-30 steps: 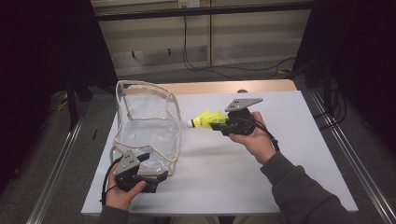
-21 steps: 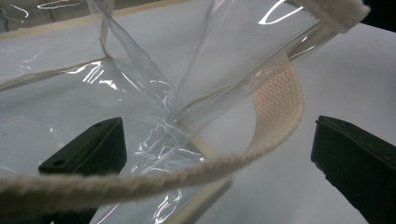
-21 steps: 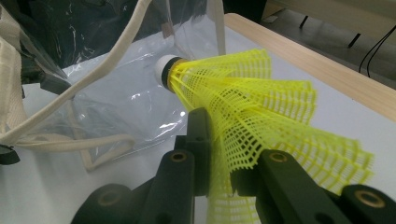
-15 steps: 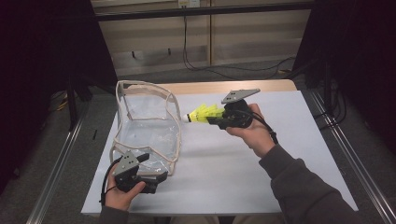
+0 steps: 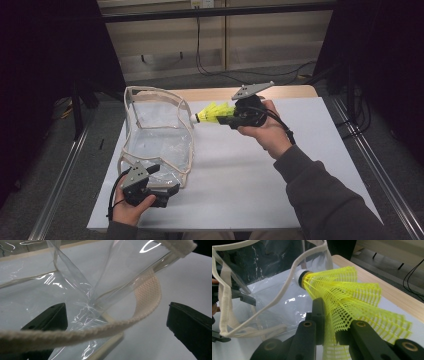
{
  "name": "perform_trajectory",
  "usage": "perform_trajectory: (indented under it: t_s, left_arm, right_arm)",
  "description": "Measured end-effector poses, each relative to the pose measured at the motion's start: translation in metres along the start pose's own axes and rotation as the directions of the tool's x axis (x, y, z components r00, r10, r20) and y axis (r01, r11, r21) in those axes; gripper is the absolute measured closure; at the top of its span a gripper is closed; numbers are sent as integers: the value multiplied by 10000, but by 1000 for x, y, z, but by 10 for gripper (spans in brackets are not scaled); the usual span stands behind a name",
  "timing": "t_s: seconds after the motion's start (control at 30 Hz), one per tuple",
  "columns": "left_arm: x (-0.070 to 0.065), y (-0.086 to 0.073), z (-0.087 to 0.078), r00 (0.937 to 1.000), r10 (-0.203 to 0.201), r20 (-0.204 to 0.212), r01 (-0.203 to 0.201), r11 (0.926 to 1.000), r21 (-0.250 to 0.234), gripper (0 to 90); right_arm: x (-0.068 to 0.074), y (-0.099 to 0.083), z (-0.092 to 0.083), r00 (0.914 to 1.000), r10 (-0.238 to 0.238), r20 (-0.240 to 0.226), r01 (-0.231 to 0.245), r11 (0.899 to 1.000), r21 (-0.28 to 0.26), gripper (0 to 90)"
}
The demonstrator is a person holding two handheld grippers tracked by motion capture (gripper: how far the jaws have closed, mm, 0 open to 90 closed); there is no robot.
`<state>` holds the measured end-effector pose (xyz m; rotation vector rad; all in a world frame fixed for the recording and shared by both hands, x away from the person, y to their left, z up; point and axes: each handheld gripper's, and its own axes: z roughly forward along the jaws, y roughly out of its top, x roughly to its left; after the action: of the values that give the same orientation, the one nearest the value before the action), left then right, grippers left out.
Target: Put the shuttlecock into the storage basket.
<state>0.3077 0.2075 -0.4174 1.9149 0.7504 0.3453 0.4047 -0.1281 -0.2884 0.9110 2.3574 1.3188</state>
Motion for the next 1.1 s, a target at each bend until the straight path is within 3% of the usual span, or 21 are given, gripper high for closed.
perform_trajectory:
  t_s: [1.1]
  left_arm:
    - [1, 0, -1, 10000, -37, 59, 37, 10000, 8, 33]
  right_arm:
    - [16, 50, 11, 9987, -496, -136, 496, 9988, 15, 803]
